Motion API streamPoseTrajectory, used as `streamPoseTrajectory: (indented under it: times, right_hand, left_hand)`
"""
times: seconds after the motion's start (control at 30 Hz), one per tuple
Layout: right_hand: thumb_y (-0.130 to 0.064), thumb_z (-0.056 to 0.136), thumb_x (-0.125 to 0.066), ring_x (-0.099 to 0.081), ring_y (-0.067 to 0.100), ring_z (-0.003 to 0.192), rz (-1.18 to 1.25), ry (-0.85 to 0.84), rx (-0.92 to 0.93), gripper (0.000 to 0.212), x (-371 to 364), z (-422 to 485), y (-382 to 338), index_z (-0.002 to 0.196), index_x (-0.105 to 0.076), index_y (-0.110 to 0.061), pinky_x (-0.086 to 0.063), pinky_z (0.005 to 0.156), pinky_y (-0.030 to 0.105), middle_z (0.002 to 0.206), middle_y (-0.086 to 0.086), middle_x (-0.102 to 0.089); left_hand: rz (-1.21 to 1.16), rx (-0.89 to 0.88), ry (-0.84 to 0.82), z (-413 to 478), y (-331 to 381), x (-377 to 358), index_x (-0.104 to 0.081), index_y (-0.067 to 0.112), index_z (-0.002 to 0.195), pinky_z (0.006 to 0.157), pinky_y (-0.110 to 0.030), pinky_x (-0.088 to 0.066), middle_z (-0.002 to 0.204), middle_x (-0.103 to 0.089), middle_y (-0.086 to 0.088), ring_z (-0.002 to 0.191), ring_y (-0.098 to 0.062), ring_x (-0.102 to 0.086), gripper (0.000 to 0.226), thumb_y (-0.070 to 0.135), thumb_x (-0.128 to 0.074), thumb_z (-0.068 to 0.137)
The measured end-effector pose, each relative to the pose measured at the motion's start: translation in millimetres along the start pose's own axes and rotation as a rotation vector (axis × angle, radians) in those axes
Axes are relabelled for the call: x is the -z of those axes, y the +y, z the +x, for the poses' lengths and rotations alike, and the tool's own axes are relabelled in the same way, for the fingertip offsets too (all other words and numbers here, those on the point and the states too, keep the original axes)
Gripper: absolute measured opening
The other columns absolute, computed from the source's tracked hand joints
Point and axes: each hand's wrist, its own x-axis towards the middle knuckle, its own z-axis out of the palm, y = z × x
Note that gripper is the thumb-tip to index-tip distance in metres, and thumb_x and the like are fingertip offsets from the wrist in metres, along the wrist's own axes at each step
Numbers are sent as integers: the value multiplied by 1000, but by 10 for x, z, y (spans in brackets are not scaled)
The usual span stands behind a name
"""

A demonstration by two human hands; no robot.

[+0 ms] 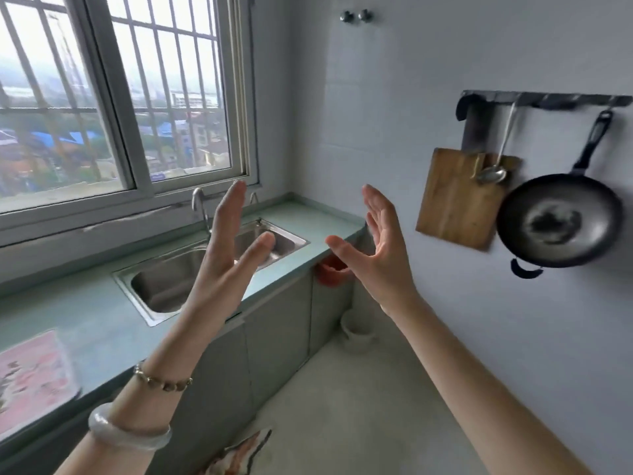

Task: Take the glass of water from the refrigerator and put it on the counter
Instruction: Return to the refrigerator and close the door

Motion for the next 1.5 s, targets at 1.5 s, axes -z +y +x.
streamPoseTrajectory:
  times: [1.5]
  right_hand:
    - [-48, 71, -75, -30, -5, 138, -909, 1151, -111, 82, 2986, -2965, -1927, 141, -35, -37, -27, 104, 8, 149, -23, -36]
  left_hand:
    - [-951, -264, -1108, -953, 1694, -3962, -21, 32, 153, 117, -19, -19, 158, -23, 23, 146, 5, -19, 81, 61, -57, 86]
